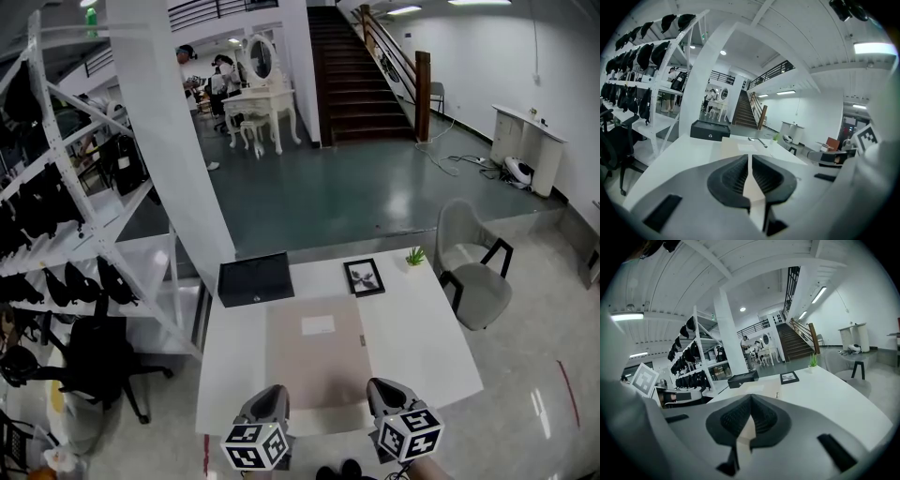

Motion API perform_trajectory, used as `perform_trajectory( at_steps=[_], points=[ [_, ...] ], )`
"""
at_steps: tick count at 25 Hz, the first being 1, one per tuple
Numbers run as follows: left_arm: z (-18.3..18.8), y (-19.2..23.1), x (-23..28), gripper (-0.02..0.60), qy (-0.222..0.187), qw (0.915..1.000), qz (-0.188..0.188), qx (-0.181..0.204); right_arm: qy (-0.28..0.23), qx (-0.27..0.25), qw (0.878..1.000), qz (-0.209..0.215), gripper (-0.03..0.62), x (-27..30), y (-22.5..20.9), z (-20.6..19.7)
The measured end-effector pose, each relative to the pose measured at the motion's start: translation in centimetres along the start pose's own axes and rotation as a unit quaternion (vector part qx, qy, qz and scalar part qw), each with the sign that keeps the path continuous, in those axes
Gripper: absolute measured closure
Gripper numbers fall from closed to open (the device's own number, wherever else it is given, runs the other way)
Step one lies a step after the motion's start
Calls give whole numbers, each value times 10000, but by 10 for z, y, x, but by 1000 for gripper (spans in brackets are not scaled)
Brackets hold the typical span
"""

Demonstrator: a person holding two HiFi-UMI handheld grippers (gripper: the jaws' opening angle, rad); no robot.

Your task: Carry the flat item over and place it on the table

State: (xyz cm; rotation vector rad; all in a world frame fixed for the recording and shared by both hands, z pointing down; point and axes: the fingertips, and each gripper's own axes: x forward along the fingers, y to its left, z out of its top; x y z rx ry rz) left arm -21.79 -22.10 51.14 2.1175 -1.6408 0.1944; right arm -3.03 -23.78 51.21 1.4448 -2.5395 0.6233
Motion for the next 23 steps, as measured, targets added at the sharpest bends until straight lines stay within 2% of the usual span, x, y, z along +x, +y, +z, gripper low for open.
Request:
perform_trajectory(
  at_steps=[11,23],
  points=[
    [-1,2,1,551,-16,9999,48,-115,38,-214,9998,-5,594,3,1,0],
    [-3,2,0,551,78,10000,33,15,152,-225,9996,69,594,7,8,-4]
  ],
)
